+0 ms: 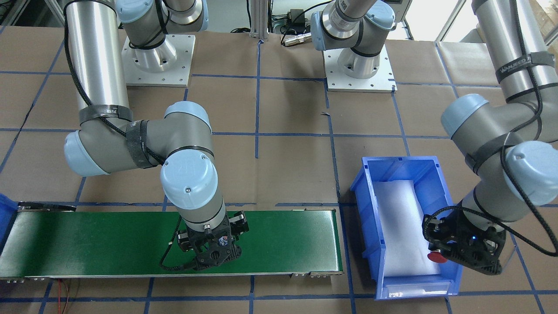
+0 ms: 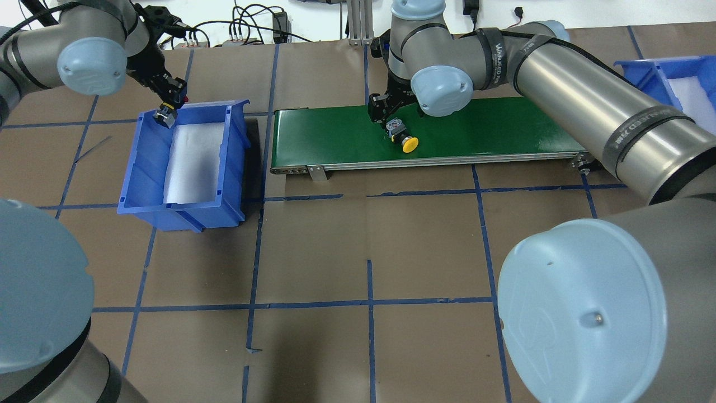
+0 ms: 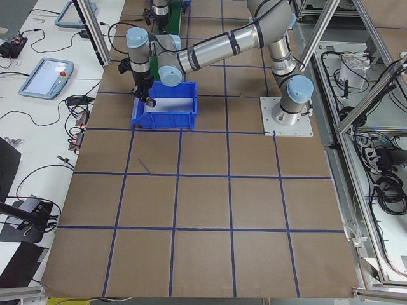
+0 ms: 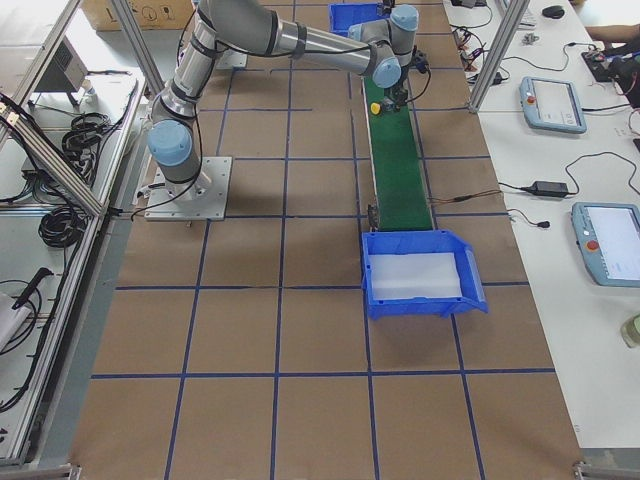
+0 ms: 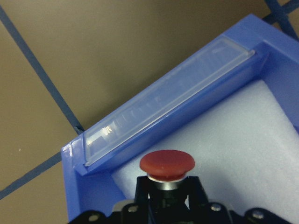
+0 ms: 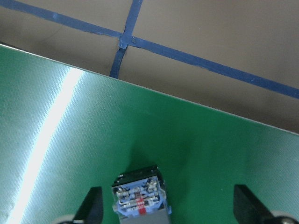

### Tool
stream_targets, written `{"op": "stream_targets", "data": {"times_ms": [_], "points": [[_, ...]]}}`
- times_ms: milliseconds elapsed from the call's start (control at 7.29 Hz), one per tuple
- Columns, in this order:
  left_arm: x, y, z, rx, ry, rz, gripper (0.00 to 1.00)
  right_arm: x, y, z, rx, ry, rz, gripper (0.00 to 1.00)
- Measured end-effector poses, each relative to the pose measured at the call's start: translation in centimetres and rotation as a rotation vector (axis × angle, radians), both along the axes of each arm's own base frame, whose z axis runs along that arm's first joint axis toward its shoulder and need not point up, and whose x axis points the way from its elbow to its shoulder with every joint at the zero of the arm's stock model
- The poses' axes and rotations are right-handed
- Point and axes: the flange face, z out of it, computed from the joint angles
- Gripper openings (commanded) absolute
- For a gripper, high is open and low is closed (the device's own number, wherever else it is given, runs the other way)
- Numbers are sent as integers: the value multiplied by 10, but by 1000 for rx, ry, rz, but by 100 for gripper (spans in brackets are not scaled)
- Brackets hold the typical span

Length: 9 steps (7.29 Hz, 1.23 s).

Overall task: Transport two buttons from left to right
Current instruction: 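Lift the yellow button with right gripper while left carries red button, then carry yellow button to far bin while left sets red button on conveyor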

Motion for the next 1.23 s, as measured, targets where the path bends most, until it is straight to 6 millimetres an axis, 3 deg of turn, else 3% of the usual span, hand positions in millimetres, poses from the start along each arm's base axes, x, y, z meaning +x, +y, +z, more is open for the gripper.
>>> {"op": "stream_targets", "data": {"times_ms": [137, 412, 686, 823, 960, 1235], "points": [[-19, 8, 18, -5, 6, 55, 33, -1, -1, -2, 2, 1, 11, 6], [-80, 20, 33, -12, 7, 169, 33, -2, -2, -3, 3, 2, 17, 5], [-150, 31, 27, -15, 15, 291, 33, -14, -7, 0, -1, 3, 22, 5], [-181, 36, 18, -11, 22, 340, 33, -29, -15, 8, -10, 2, 19, 6], [-208, 38, 2, 3, 27, 370, 33, -56, -28, 24, -16, 4, -1, 7], [-248, 41, -25, 17, 40, 425, 33, -148, -59, 71, 12, 12, -61, 7]]}}
